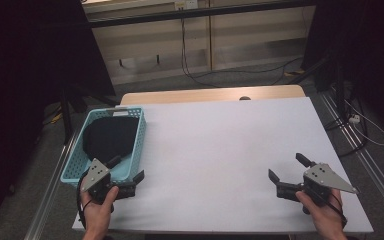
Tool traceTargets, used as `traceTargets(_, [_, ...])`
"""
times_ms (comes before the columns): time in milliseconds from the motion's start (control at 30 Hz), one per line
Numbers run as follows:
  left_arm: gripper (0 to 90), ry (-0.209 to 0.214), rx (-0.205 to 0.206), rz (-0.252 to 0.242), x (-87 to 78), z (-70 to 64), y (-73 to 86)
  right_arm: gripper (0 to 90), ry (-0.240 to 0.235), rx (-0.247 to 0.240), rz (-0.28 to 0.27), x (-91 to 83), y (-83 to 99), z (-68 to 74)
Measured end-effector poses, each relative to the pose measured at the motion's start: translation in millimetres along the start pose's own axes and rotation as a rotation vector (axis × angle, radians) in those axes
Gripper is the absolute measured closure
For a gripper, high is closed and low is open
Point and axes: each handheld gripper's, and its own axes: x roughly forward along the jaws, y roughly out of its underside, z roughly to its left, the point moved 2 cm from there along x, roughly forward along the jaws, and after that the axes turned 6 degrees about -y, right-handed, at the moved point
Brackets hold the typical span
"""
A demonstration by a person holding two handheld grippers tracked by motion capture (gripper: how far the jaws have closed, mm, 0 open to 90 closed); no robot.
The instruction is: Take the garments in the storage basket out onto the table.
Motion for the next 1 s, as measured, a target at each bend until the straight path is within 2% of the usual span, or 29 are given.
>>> traceTargets(400, [2.9, 0.0, -0.018, 0.016, -0.2, 3.9, -4.8, 1.6, -0.012, 0.008, 0.002, 1.5, 0.6, -0.9])
traceTargets(633, [3.8, -0.022, -0.028, 0.044, -2.9, 14.6, -15.3, 1.5, -0.022, 0.003, -0.001, 1.0, -0.2, 0.3])
traceTargets(700, [3.9, -0.02, -0.033, 0.083, -3.1, 19.9, -18.9, 1.5, -0.024, 0.002, -0.001, 1.8, -0.3, 0.9])
traceTargets(767, [4.1, -0.016, -0.04, 0.085, -3.0, 21.7, -20.3, 1.5, -0.027, 0.002, 0.002, 2.8, -0.1, 1.0])
traceTargets(833, [4.1, -0.024, -0.047, 0.119, -2.3, 29.2, -24.6, 1.5, -0.027, 0.003, 0.002, 3.4, -0.2, 0.8])
traceTargets(900, [4.5, -0.024, -0.055, 0.121, -1.2, 31.2, -26.3, 1.5, -0.03, 0.005, 0.002, 4.0, -0.1, 0.6])
traceTargets(1000, [5.0, -0.028, -0.039, 0.126, 0.3, 38.6, -33.3, 1.5, -0.032, 0.005, 0.004, 4.8, -0.1, 0.4])
